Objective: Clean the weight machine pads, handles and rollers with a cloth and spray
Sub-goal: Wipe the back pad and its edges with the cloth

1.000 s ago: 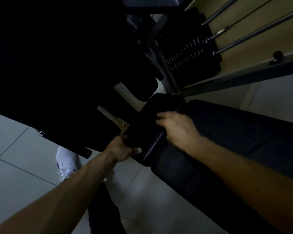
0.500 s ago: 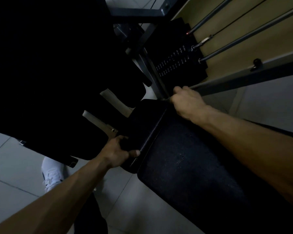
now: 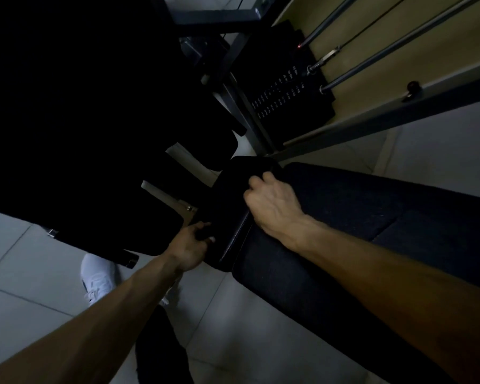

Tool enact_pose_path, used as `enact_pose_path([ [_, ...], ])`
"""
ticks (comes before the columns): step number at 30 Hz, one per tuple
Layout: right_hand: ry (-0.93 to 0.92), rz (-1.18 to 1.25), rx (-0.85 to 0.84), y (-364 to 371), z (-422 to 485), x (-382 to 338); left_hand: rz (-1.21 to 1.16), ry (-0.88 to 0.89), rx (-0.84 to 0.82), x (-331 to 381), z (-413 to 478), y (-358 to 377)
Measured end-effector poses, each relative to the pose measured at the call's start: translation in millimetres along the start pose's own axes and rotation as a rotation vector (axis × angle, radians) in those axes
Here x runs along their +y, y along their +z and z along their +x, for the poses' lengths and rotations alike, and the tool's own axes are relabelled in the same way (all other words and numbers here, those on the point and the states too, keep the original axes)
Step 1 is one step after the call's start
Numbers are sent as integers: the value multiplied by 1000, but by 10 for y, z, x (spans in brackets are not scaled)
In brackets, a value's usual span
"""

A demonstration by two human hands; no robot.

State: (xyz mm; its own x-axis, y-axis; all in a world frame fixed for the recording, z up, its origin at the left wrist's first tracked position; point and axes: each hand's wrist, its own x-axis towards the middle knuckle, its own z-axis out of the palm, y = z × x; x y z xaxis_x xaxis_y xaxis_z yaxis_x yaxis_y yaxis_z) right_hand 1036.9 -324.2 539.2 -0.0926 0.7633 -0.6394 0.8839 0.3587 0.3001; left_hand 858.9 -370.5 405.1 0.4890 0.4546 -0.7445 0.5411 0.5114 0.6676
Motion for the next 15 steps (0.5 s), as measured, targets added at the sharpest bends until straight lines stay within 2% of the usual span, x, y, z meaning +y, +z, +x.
enact_pose_path([
  [6,-17,134,-45,-9,-254,-479,56,-46,-25,-181,-75,-65],
  [10,-132,311,-121,84,-490,-900,38,-45,-40,-242,-115,-101],
  [13,-29,614,41,124,-438,-752,-51,-101,12,-243,-159,-103],
  [15,73,700,120,133,-255,-441,-124,-177,108,-278,-154,-64],
])
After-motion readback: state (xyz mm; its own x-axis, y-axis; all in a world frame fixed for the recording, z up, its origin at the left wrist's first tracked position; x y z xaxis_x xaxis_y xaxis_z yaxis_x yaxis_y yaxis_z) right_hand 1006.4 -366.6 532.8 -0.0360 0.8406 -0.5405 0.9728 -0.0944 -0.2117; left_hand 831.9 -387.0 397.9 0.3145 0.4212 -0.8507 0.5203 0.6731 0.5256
